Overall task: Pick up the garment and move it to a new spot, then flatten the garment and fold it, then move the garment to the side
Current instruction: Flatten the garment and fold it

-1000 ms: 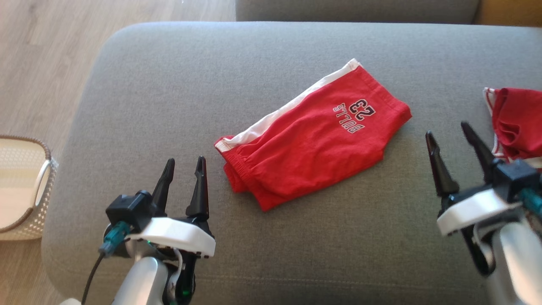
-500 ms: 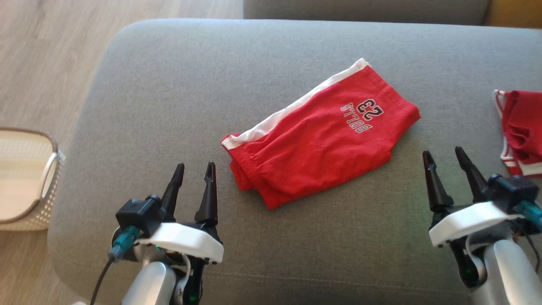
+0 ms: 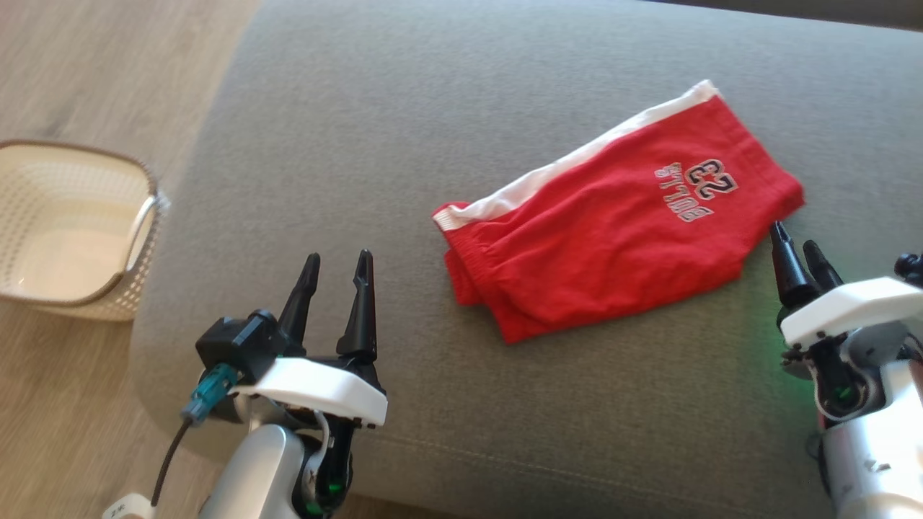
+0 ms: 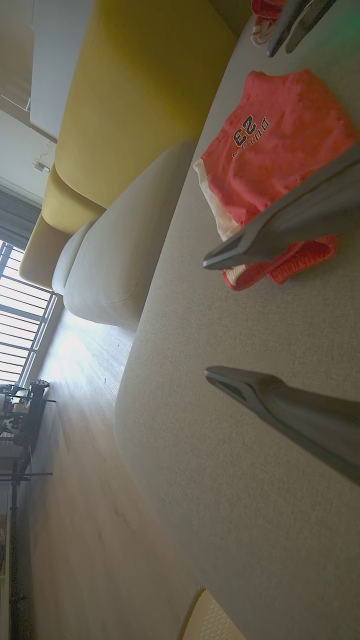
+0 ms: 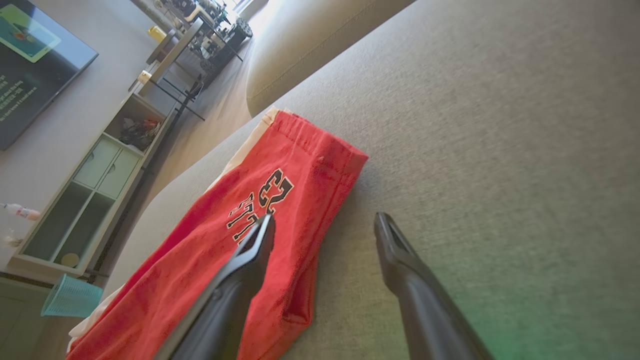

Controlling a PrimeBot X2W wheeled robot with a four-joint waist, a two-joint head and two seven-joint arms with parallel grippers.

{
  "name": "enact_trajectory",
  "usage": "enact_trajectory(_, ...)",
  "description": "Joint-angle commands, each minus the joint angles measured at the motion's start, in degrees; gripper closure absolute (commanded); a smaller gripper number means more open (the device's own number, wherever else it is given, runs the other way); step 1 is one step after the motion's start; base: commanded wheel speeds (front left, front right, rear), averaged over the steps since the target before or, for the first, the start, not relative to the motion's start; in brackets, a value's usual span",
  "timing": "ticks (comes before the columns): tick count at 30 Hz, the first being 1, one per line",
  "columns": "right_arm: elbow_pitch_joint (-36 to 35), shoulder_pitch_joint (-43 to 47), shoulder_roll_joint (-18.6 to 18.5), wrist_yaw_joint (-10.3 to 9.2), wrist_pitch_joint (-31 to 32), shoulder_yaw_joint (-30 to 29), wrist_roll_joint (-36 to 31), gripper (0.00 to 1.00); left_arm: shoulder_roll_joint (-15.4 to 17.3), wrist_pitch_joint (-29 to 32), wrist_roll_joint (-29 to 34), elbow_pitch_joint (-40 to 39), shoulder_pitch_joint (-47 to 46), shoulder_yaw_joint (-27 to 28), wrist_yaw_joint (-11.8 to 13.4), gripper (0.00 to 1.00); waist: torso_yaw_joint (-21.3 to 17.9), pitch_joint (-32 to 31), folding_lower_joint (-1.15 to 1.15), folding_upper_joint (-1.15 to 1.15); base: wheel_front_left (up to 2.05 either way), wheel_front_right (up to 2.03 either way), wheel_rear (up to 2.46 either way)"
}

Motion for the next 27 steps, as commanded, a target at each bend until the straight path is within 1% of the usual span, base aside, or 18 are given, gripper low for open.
enact_trajectory(1,-0.69,-2.46,-1.25,-0.01,1.07,0.95,1.18,0.0,0.26,-0.52,-0.6,-1.58,-2.0,1.64,-0.03,0.0,1.39,0.65,0.0,0.0,0.0,0.0,0.0)
enact_trajectory(7,4.24,-4.89,-2.83,-0.01,6.7,0.95,4.46,0.0,0.26,-0.52,-1.64,-1.6,-2.16,0.74,-0.09,0.0,3.78,1.38,0.0,0.0,0.0,0.0,0.0)
enact_trajectory(13,8.54,-7.6,-4.11,-0.01,7.4,1.08,4.66,0.0,0.26,-0.52,-2.08,-1.52,-2.63,-0.1,0.21,0.0,5.95,2.18,0.0,0.0,0.0,0.0,0.0)
enact_trajectory(21,14.99,-11.92,-4.73,-0.01,9.76,3.4,4.07,0.0,0.26,-0.52,-2.41,-1.83,-2.93,-0.37,0.3,0.0,7.17,3.09,0.0,0.0,0.0,0.0,0.0)
enact_trajectory(25,18.09,-13.99,-5.14,-0.01,9.35,3.53,4.34,0.0,0.26,-0.52,-2.67,-1.99,-3.21,-0.71,0.47,0.0,7.52,3.2,0.0,0.0,0.0,0.0,0.0)
enact_trajectory(26,18.64,-14.4,-5.11,-0.01,9.28,3.61,4.63,0.11,0.26,-0.52,-2.75,-2.02,-3.23,-0.76,0.51,0.0,7.56,3.14,0.0,0.0,0.0,0.0,0.0)
enact_trajectory(27,18.94,-14.72,-5.01,-0.01,9.25,3.87,4.93,1.0,0.26,-0.52,-2.81,-2.04,-3.23,-0.77,0.55,0.0,7.56,3.07,0.0,0.0,0.0,0.0,0.0)
